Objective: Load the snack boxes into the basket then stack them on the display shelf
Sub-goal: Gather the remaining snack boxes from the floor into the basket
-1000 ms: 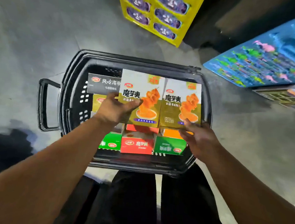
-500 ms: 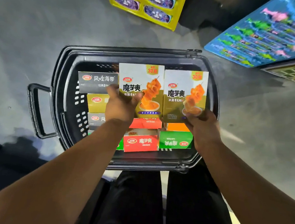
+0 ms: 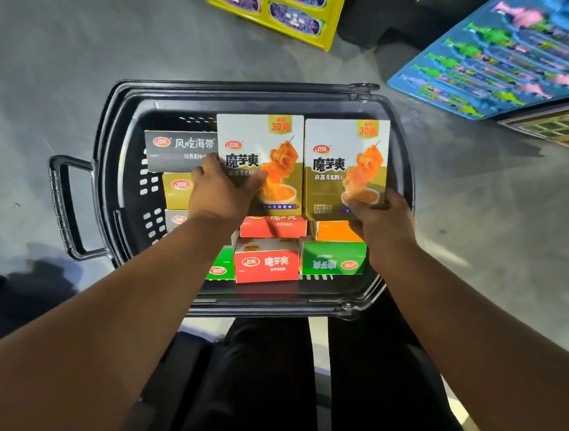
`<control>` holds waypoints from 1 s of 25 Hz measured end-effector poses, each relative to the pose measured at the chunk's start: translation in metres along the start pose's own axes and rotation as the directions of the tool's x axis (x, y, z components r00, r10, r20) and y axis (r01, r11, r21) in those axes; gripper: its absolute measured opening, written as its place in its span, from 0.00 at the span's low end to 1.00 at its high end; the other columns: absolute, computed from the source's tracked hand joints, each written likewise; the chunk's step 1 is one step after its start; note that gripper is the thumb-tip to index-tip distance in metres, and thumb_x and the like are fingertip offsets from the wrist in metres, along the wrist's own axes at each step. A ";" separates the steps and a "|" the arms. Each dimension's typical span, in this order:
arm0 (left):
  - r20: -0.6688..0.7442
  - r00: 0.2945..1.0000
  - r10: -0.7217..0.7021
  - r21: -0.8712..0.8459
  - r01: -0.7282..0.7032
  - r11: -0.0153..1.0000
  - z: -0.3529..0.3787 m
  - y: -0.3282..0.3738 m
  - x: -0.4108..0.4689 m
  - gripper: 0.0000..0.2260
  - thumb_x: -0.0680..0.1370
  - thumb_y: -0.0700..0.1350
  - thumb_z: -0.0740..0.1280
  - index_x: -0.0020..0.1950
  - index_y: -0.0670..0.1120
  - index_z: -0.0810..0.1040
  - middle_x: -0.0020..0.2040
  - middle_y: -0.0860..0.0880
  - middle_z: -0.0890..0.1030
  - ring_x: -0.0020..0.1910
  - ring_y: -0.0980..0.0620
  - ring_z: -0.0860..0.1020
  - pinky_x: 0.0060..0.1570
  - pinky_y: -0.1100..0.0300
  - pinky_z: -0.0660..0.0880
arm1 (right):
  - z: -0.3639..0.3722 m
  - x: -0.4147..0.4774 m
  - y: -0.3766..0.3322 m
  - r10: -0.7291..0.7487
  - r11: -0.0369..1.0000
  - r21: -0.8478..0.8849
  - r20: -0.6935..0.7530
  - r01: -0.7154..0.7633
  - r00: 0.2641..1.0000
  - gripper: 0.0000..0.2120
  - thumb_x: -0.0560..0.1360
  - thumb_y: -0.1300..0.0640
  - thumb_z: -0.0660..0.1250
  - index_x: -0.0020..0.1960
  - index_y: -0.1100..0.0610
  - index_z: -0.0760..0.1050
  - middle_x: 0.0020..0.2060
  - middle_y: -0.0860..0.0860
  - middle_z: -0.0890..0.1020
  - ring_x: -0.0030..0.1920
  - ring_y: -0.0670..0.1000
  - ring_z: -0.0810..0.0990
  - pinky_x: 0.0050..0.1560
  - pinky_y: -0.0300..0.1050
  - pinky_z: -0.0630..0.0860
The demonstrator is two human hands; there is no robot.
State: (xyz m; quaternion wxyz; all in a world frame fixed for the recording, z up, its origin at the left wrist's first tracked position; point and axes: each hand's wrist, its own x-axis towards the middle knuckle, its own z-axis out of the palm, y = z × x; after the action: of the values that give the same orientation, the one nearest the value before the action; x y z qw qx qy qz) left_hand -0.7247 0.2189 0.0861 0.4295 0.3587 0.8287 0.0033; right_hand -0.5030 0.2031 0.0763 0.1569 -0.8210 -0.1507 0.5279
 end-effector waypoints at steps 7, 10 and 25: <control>0.095 0.966 0.241 0.438 -0.258 0.861 -0.046 0.017 -0.055 0.41 0.76 0.62 0.67 0.79 0.45 0.51 0.76 0.42 0.60 0.76 0.41 0.60 0.75 0.42 0.52 | -0.032 -0.048 -0.041 -0.181 0.780 -0.590 0.106 0.208 0.978 0.30 0.71 0.49 0.73 0.69 0.54 0.67 0.61 0.55 0.76 0.63 0.60 0.74 0.61 0.51 0.71; 0.111 0.886 0.451 0.626 -0.415 0.661 -0.080 0.047 -0.104 0.40 0.77 0.68 0.57 0.80 0.48 0.48 0.80 0.46 0.53 0.80 0.46 0.49 0.75 0.41 0.39 | -0.064 -0.109 -0.060 -0.370 0.391 -0.887 0.093 0.245 0.925 0.38 0.74 0.45 0.68 0.78 0.47 0.53 0.75 0.53 0.59 0.76 0.60 0.54 0.73 0.61 0.53; 0.124 0.374 0.919 0.640 -0.738 0.214 -0.134 0.196 -0.406 0.38 0.73 0.68 0.55 0.74 0.44 0.68 0.73 0.44 0.71 0.73 0.39 0.67 0.72 0.38 0.59 | -0.323 -0.333 -0.074 -0.874 0.261 -0.889 -0.051 0.377 0.484 0.37 0.67 0.36 0.62 0.74 0.45 0.64 0.75 0.55 0.65 0.75 0.63 0.57 0.70 0.69 0.47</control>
State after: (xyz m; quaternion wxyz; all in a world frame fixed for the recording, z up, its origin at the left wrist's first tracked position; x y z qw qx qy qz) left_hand -0.5534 0.1623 0.5202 0.0952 0.8587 0.5030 0.0239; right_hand -0.3460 0.1002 0.5070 0.0218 -0.7637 -0.6447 0.0267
